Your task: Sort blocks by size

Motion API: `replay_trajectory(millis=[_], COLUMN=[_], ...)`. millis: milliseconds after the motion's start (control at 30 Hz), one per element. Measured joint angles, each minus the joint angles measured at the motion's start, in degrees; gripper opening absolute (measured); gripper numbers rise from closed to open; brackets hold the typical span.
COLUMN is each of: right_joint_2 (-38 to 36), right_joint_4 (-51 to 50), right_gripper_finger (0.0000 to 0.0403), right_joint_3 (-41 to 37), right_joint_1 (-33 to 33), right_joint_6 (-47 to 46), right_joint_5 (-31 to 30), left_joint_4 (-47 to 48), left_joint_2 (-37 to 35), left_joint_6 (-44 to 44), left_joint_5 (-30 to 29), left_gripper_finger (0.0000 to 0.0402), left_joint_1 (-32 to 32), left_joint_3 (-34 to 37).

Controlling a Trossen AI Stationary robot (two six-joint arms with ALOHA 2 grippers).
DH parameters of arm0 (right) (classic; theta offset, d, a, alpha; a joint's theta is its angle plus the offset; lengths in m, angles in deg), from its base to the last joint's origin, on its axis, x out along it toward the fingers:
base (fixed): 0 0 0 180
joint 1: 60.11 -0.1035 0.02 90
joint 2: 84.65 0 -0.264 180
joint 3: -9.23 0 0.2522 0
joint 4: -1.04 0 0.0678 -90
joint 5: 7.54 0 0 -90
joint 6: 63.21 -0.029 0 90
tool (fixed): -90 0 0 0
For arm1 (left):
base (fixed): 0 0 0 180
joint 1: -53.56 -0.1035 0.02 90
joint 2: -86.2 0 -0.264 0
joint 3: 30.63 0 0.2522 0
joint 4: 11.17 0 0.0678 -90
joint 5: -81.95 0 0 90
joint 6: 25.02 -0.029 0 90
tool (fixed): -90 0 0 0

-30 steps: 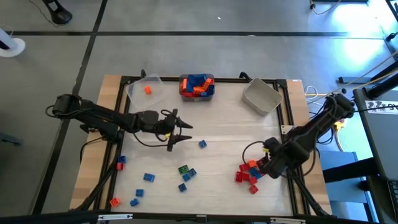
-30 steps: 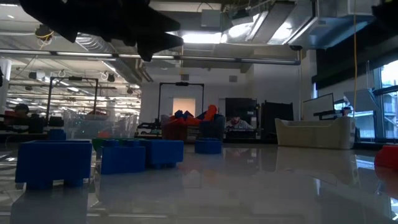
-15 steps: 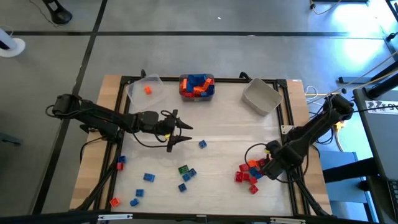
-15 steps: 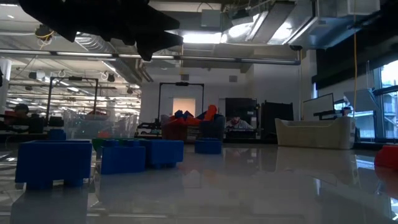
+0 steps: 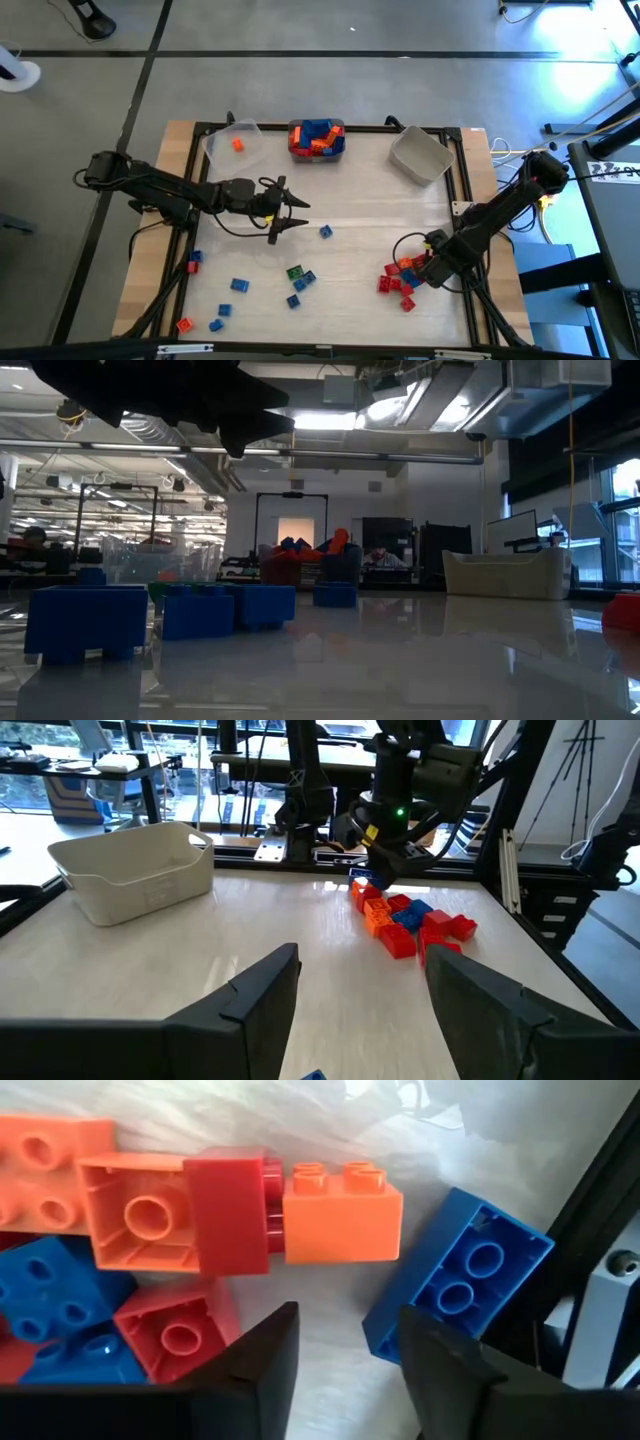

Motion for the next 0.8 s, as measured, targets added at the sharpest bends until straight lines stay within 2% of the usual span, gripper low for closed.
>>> replay_trajectory(millis=[167,800], right_joint_2=[0.0,-0.2], right_joint_4=[-0.4,-4.0], right_gripper_finger=[0.0153,0.0152], right_joint_3=[-0.3,0.7], right_joint_1=[0.0,0.0], right_joint_6=[-1.1,-3.9], right_joint_5=[0.5,2.4], left_joint_4=[0.0,0.9], left_joint_2=[0.0,0.0], left_joint_6=[0.0,0.0], left_joint_5=[0.0,0.0], left_gripper_finger=[0.0205,0.0205], left_joint_1=[0.0,0.0], left_joint_3=[0.0,0.0])
